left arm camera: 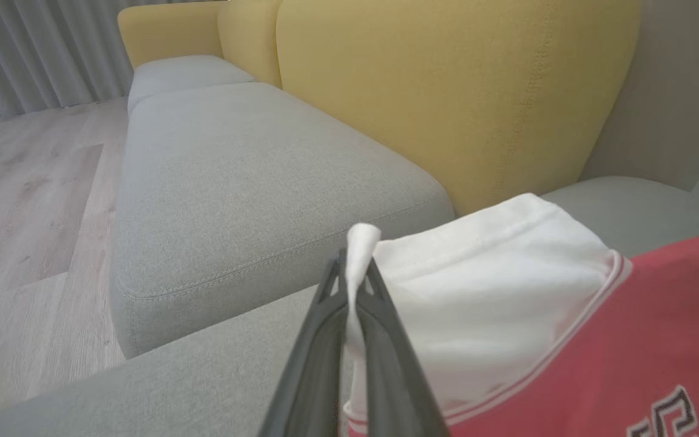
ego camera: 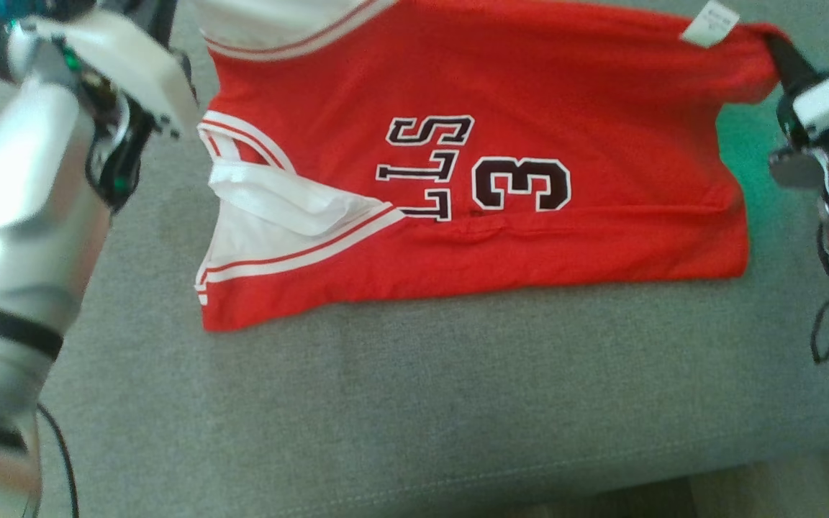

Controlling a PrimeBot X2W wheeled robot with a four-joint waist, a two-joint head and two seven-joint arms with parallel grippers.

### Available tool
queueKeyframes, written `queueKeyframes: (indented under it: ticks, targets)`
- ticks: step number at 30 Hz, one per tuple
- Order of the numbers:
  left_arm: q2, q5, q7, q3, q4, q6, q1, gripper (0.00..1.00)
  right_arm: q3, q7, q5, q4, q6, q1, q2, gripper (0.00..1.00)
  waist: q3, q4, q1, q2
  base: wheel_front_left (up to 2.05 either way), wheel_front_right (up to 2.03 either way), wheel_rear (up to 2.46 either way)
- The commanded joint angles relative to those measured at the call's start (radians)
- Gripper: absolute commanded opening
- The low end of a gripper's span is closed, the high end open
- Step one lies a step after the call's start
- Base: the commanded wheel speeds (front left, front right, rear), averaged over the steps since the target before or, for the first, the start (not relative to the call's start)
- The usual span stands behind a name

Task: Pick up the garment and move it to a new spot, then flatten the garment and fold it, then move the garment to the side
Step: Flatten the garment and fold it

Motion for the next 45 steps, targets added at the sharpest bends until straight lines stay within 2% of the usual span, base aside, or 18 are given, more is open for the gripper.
queueKeyframes:
  ticks: [1, 9, 18, 25, 33, 45]
  targets:
    - [0.057, -0.011, -0.009, 0.025, -0.036, 0.000, -0.016, 0.00, 0.004, 0.008, 0.009, -0.038, 0.002, 0.013, -0.022, 0.00, -0.022, 0.008, 0.0000, 0.0000, 0.00, 0.00, 0.00]
    - [0.147, -0.038, 0.036, 0.011, -0.215, 0.027, 0.173, 0.00, 0.017, 0.082, 0.009, -0.080, 0.002, 0.142, -0.070, 0.00, -0.091, 0.031, 0.0000, 0.0000, 0.00, 0.00, 0.00]
    - [0.279, -0.075, 0.165, -0.013, -0.481, 0.083, 0.374, 0.00, 0.023, 0.187, -0.016, -0.094, 0.002, 0.230, -0.110, 0.00, -0.125, 0.053, 0.0000, 0.0000, 0.00, 0.00, 0.00]
    - [0.343, -0.070, 0.257, -0.067, -0.641, 0.104, 0.473, 0.00, 0.023, 0.243, -0.054, -0.113, 0.002, 0.273, -0.118, 0.00, -0.131, 0.053, 0.0000, 0.0000, 0.00, 0.00, 0.00]
    - [0.380, -0.011, 0.304, -0.124, -0.672, 0.136, 0.512, 0.00, 0.021, 0.294, -0.100, -0.160, 0.002, 0.325, -0.106, 0.00, -0.133, 0.042, 0.0000, 0.0000, 0.00, 0.00, 0.00]
    - [0.378, 0.006, 0.294, -0.139, -0.634, 0.159, 0.526, 0.00, -0.025, 0.380, -0.161, -0.231, 0.002, 0.394, -0.093, 0.00, -0.134, 0.030, 0.0000, 0.0000, 0.00, 0.00, 0.00]
